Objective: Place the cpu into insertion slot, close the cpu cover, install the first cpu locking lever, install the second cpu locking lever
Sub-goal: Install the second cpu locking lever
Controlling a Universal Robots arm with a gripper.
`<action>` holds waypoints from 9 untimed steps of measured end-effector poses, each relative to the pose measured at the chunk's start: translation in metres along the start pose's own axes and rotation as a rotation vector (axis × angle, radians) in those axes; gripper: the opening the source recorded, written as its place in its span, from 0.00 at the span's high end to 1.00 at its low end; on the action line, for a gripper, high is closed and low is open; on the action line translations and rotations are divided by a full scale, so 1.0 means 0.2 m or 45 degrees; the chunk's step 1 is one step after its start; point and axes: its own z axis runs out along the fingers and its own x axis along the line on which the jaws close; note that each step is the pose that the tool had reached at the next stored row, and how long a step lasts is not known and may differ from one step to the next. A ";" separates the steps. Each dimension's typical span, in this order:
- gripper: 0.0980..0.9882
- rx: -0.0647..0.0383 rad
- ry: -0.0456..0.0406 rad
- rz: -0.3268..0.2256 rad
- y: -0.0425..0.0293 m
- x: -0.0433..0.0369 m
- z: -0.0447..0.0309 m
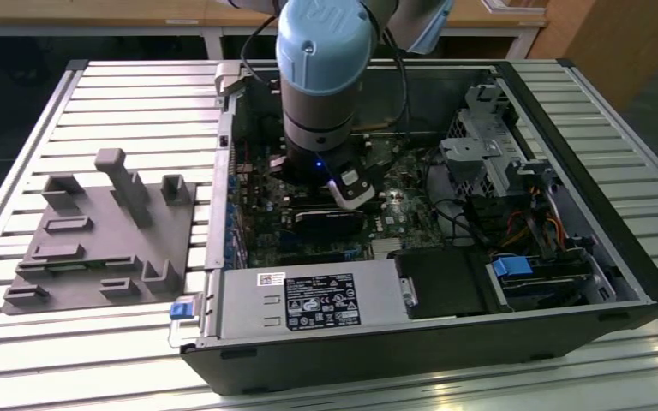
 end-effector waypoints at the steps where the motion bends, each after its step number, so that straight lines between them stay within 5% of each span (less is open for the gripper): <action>1: 0.99 0.000 0.000 0.000 0.000 0.000 0.001; 9: 0.99 -0.001 -0.001 0.000 0.029 -0.001 -0.095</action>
